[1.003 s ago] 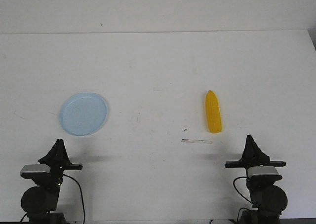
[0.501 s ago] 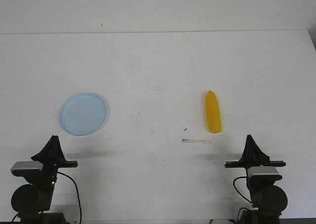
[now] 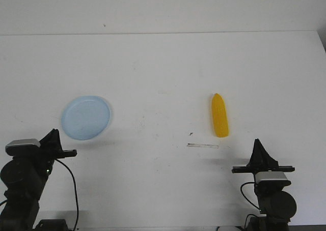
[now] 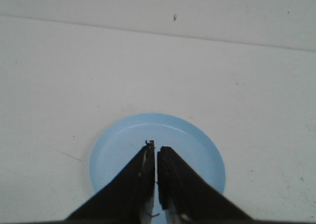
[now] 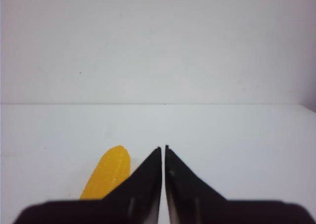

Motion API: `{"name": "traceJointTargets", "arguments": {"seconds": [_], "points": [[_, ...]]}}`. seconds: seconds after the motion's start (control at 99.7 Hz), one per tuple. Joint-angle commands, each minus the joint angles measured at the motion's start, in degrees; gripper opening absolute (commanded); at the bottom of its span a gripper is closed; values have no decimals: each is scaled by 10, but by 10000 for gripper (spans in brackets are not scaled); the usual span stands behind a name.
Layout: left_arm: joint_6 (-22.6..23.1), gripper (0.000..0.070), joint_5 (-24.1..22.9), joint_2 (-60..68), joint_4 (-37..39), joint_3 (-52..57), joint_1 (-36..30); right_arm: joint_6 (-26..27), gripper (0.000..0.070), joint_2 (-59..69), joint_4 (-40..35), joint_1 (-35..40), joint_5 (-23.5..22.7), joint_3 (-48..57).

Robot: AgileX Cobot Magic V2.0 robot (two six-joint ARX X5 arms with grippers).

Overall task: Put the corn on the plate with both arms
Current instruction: 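Reach the left gripper to the near rim of the blue plate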

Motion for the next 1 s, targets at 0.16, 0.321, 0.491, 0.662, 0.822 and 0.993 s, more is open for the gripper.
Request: {"name": "traceJointTargets", "arguments": {"seconds": [0.16,0.321,0.491,0.662,0.822,0.993], "points": [[-25,1,12,84,-1,37,1,5,13,1,6,0,1,-1],[-116,1,14,162,-83,90,1,5,13,1,6,0,1,-1],[-119,1,14,237,-180,156,4,5,13,1,6,0,1,-1],[-118,1,14,301,-217,189,33,5,13,1,6,0,1,-1],[-105,1,91,359,-248,210,96,5,13,1,6,0,1,-1],[-72,1,192,421,-284,238,155,5,13,1,6,0,1,-1]]}}
